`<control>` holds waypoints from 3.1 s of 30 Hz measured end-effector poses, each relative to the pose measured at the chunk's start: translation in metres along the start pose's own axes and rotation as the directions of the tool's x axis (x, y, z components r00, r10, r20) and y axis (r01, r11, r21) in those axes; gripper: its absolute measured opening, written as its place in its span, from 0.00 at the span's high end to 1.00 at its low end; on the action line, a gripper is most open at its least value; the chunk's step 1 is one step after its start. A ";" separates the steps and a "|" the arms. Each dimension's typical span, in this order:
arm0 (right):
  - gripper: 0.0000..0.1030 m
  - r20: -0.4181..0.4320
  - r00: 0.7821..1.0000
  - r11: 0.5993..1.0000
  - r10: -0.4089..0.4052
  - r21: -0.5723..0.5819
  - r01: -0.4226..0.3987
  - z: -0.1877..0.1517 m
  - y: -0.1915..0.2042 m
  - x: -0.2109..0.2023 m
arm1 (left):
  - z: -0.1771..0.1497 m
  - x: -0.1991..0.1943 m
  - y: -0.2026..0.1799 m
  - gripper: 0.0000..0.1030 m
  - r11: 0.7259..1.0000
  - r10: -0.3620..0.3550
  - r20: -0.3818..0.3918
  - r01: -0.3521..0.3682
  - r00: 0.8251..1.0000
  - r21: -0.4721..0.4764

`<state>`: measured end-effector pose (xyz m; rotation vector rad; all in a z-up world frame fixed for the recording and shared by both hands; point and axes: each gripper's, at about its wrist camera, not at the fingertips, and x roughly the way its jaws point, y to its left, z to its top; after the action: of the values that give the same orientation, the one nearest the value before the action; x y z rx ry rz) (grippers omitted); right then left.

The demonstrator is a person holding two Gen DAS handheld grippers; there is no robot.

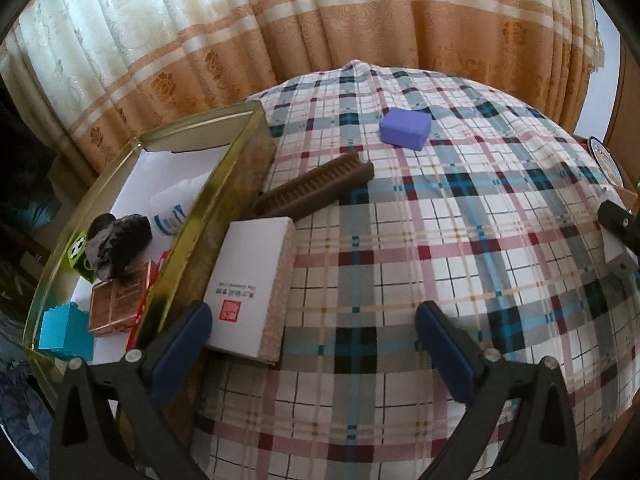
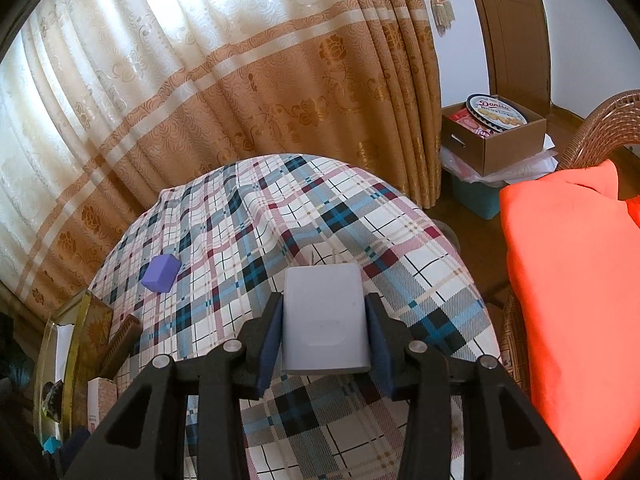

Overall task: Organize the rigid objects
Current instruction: 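Move the left gripper to the white red-seal box while the right gripper holds the charger, then close the left gripper on the white red-seal box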

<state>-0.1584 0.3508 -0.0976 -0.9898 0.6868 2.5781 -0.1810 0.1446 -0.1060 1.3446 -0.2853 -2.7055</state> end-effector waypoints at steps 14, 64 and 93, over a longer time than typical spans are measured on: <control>0.58 -0.002 1.000 1.000 -0.006 -0.008 0.006 0.001 0.000 0.001 | -0.004 -0.007 0.001 0.01 0.999 -0.001 -0.026 0.000 1.000 -0.045; 0.58 -0.002 1.000 1.000 -0.005 -0.011 0.005 0.001 0.000 0.001 | 0.039 0.023 0.000 0.00 0.996 0.013 -0.078 -0.019 0.997 -0.083; 0.58 -0.002 1.000 1.000 -0.016 -0.027 0.016 -0.001 0.001 0.000 | 0.037 0.032 -0.005 0.31 0.974 -0.168 -0.027 0.162 0.985 -0.161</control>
<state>-0.1583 0.3490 -0.0982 -1.0023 0.6439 2.5789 -0.2297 0.1487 -0.1097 1.4334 0.0474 -2.7586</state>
